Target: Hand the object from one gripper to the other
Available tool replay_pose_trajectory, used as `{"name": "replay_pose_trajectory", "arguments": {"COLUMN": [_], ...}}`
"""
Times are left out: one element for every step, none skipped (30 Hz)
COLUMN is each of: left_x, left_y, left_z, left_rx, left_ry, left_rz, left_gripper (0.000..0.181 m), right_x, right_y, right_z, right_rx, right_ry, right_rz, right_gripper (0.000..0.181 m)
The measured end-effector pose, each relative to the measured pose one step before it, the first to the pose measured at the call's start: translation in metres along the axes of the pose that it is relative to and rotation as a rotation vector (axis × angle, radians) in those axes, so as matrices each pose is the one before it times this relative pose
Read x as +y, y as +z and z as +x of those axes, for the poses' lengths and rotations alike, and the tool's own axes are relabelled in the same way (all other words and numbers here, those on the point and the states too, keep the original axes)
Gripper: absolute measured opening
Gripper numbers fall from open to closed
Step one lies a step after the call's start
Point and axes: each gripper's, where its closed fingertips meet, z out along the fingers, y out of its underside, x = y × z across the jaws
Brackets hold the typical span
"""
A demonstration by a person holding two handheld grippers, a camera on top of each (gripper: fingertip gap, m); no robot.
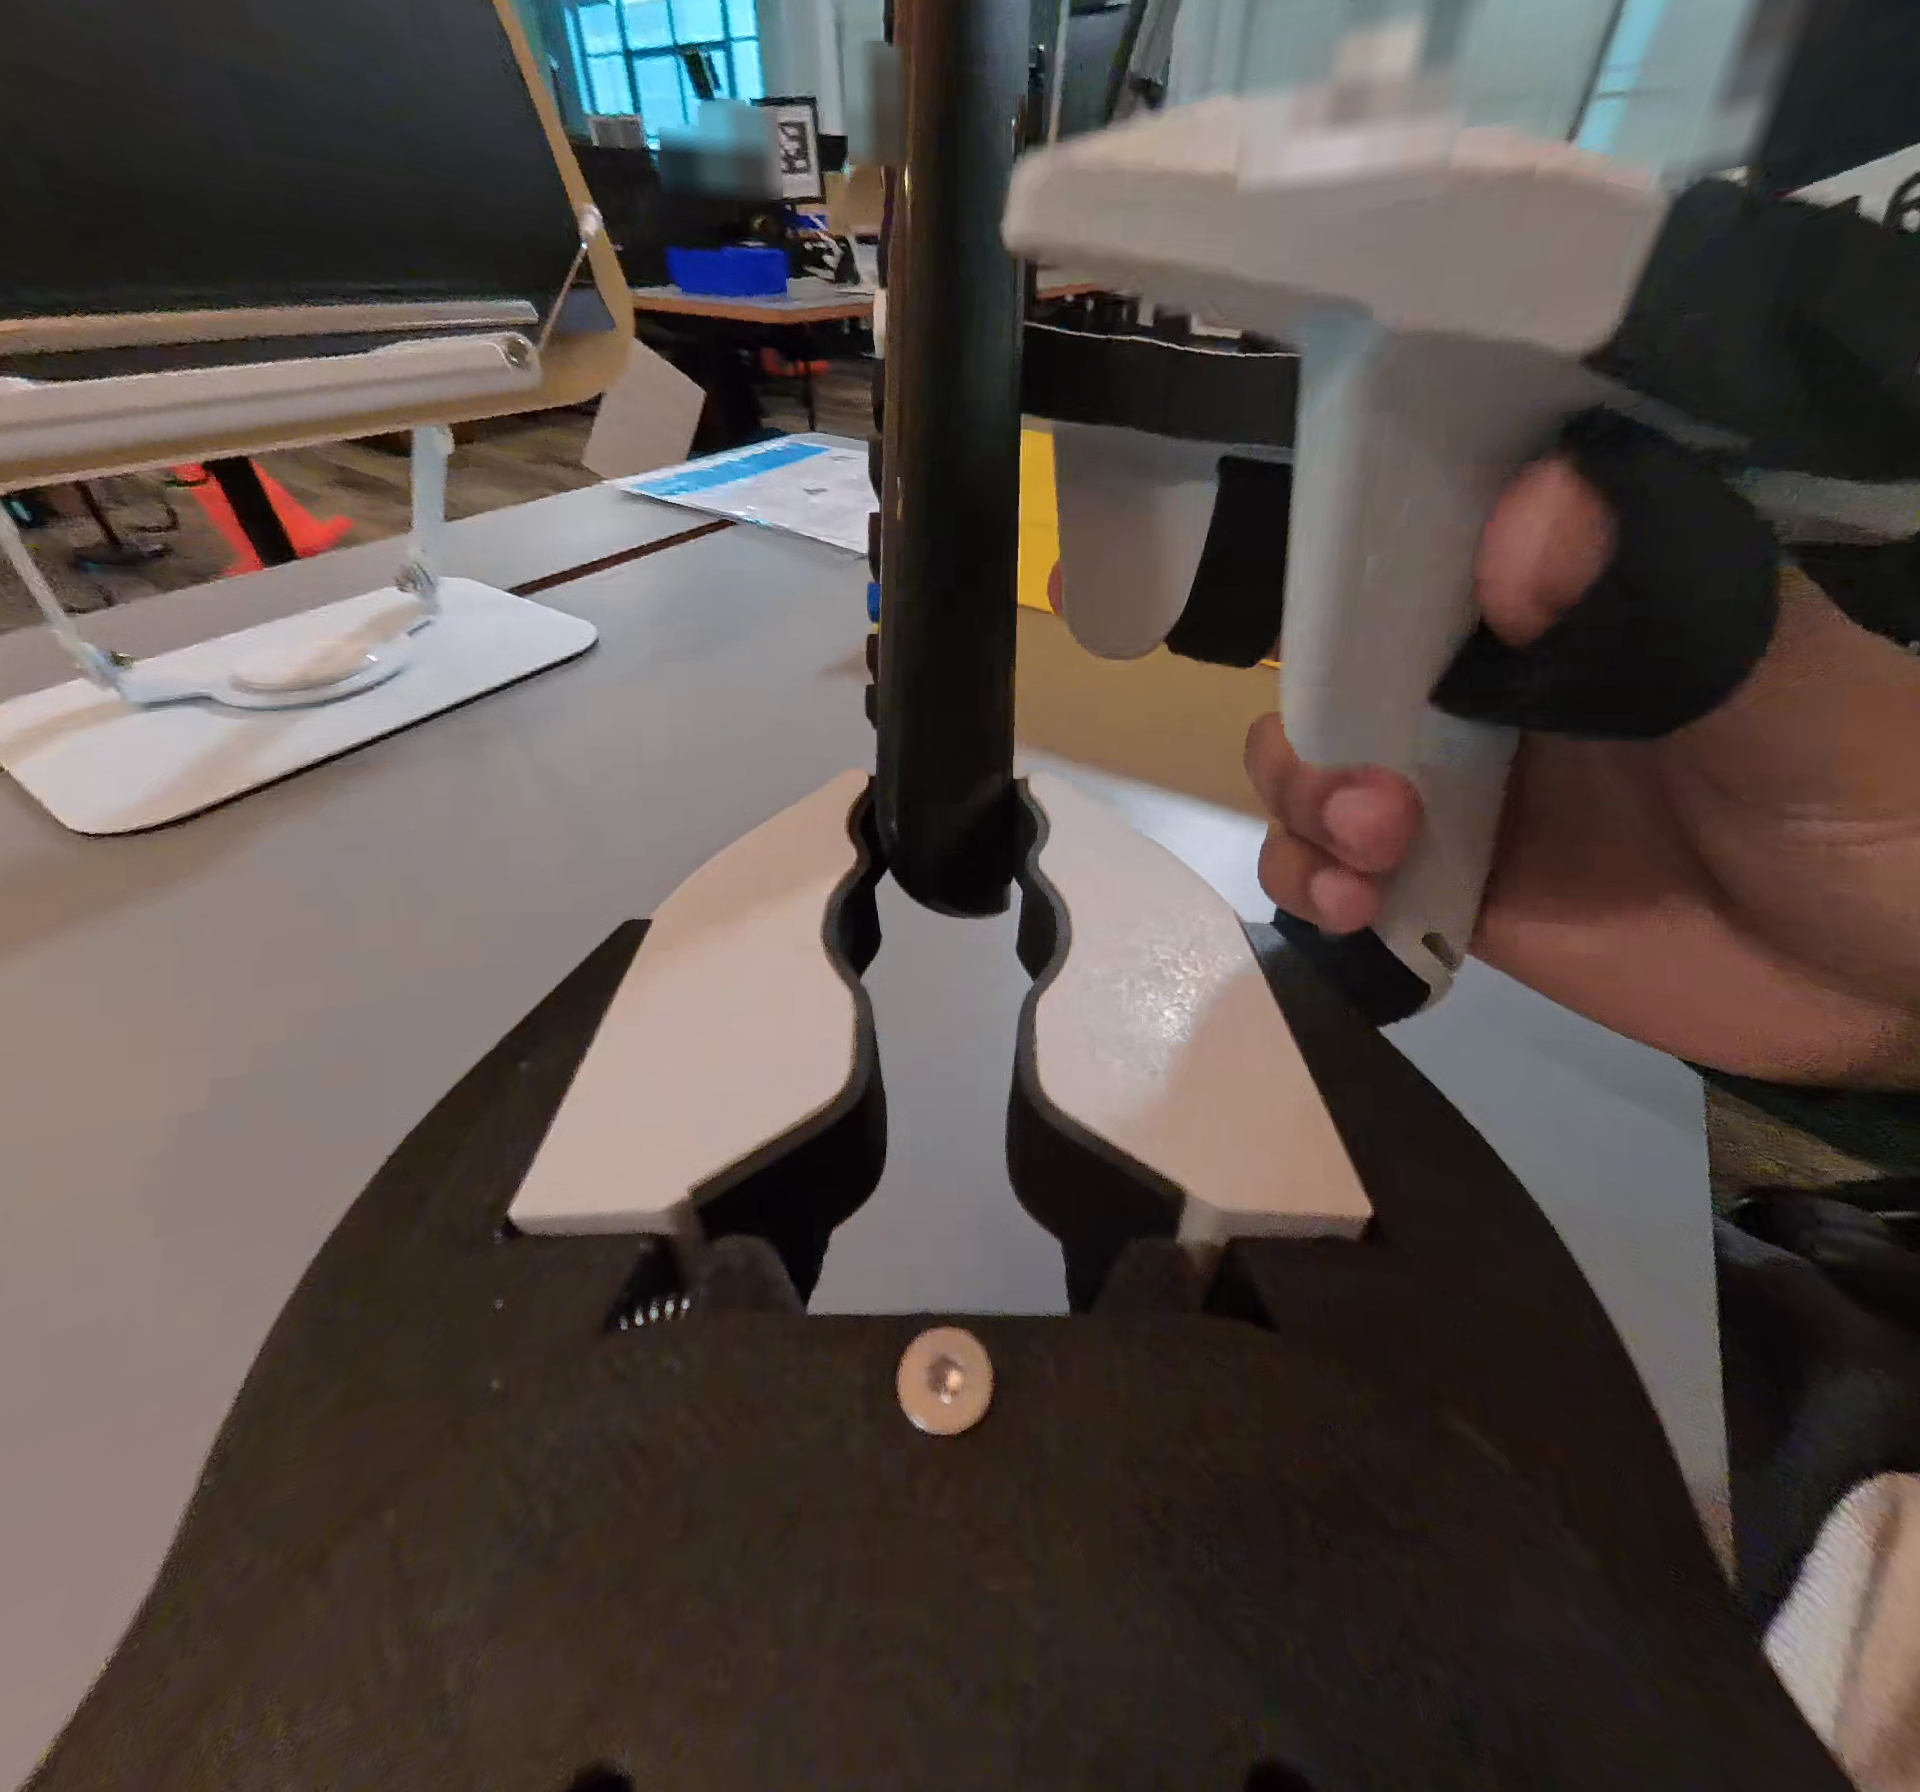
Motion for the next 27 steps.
{"name": "replay_pose_trajectory", "arguments": {"left_x": [0.00013, -0.00163, -0.00237, -0.00158, -0.00142, -0.00012, -0.00035, 0.00068, 0.00129, 0.00040, -0.00009, -0.00037, -0.00072, -0.00147, -0.00275, -0.00343, -0.00474, -0.00483, -0.00411, -0.00485, -0.00596, -0.00644, -0.00703, -0.00677, -0.00502, -0.00266, -0.00154], "left_y": [-0.00054, -0.00115, -0.00098, -0.00022, 0.00058, 0.00067, 0.00016, 0.00018, 0.00029, 0.00030, 0.00015, 0.00017, 0.00019, 0.00003, -0.00009, -0.00110, -0.00258, -0.00345, -0.00419, -0.00431, -0.00397, -0.00362, -0.00305, -0.00233, -0.00192, -0.00077, 0.00037], "left_z": [-0.00013, 0.00012, 0.00076, 0.00156, 0.00169, 0.00143, 0.00161, 0.00131, 0.00040, 0.00025, 0.00041, 0.00123, 0.00247, 0.00445, 0.00566, 0.00436, 0.00318, 0.00220, -0.00001, -0.00208, -0.00199, -0.00253, -0.00179, -0.00033, 0.00181, 0.00288, 0.00256], "left_rx": [-0.0083, -0.0023, -0.0019, -0.0047, -0.0071, -0.0053, 0.0016, 0.0023, -0.0030, -0.0020, -0.0003, 0.0064, 0.0170, 0.0334, 0.0479, 0.0440, 0.0429, 0.0410, 0.0315, 0.0236, 0.0307, 0.0281, 0.0331, 0.0363, 0.0418, 0.0403, 0.0276], "left_ry": [0.0030, 0.0078, 0.0242, 0.0368, 0.0385, 0.0248, 0.0128, 0.0040, 0.0025, 0.0039, 0.0073, 0.0101, 0.0049, -0.0010, -0.0010, -0.0078, -0.0130, -0.0171, -0.0237, -0.0328, -0.0455, -0.0610, -0.0665, -0.0700, -0.0699, -0.0637, -0.0416], "left_rz": [0.0066, 0.0176, 0.0180, 0.0054, 0.0023, -0.0057, 0.0035, -0.0005, -0.0057, -0.0017, -0.0005, 0.0022, 0.0041, 0.0098, 0.0151, 0.0134, 0.0227, 0.0290, 0.0279, 0.0354, 0.0393, 0.0339, 0.0298, 0.0205, 0.0016, -0.0200, -0.0256], "left_gripper": [0.022, 0.022, 0.021, 0.021, 0.022, 0.022, 0.021, 0.022, 0.021, 0.021, 0.021, 0.021, 0.022, 0.024, 0.036, 0.048, 0.060, 0.068, 0.075, 0.081, 0.087, 0.091, 0.093, 0.096, 0.097, 0.097, 0.097], "right_x": [-0.00318, -0.00134, 0.00101, 0.00257, 0.00293, 0.00097, -0.00127, -0.00066, 0.00142, 0.00042, -0.00004, -0.00044, -0.00072, -0.00096, -0.00094, -0.00149, -0.00130, -0.00071, -0.00011, 0.00042, 0.00282, 0.00623, 0.00991, 0.01070, 0.00890, 0.00633, 0.00390], "right_y": [-0.00029, 0.00017, 0.00145, 0.00168, 0.00078, -0.00092, -0.00275, -0.00231, -0.00048, -0.00024, -0.00006, -0.00010, -0.00010, -0.00014, -0.00010, -0.00017, -0.00080, -0.00113, -0.00125, -0.00159, -0.00143, -0.00082, -0.00037, 0.00023, 0.00139, 0.00271, 0.00396], "right_z": [0.00257, 0.00292, 0.00220, 0.00207, 0.00203, 0.00055, 0.00056, -0.00055, 0.00044, -0.00056, -0.00075, -0.00152, -0.00196, -0.00216, -0.00321, -0.00515, -0.00407, -0.00326, -0.00710, -0.00718, -0.00577, -0.00747, -0.00368, -0.00315, -0.00076, -0.00186, -0.00362], "right_rx": [-0.0020, -0.0042, -0.0071, -0.0032, 0.0005, -0.0090, -0.0109, -0.0188, -0.0039, -0.0078, -0.0076, -0.0126, -0.0167, -0.0189, -0.0297, -0.0490, -0.0444, -0.0439, -0.0782, -0.0788, -0.0653, -0.0778, -0.0443, -0.0359, -0.0122, -0.0139, -0.0229], "right_ry": [0.0480, 0.0363, 0.0366, 0.0338, 0.0400, 0.0455, 0.0380, 0.0204, 0.0112, -0.0051, -0.0099, -0.0137, -0.0218, -0.0275, -0.0294, -0.0292, -0.0351, -0.0426, -0.0339, -0.0269, -0.0304, -0.0174, -0.0108, -0.0104, -0.0045, 0.0030, 0.0133], "right_rz": [0.0119, -0.0054, -0.0197, -0.0203, -0.0138, 0.0035, 0.0164, 0.0048, -0.0146, -0.0077, -0.0051, -0.0025, -0.0019, -0.0008, -0.0018, -0.0007, -0.0041, -0.0093, -0.0130, -0.0155, -0.0253, -0.0436, -0.0594, -0.0512, -0.0320, -0.0166, -0.0113], "right_gripper": [0.081, 0.071, 0.070, 0.074, 0.077, 0.075, 0.062, 0.053, 0.053, 0.052, 0.053, 0.052, 0.052, 0.052, 0.052, 0.052, 0.052, 0.053, 0.054, 0.052, 0.052, 0.052, 0.052, 0.052, 0.052, 0.052, 0.052]}}
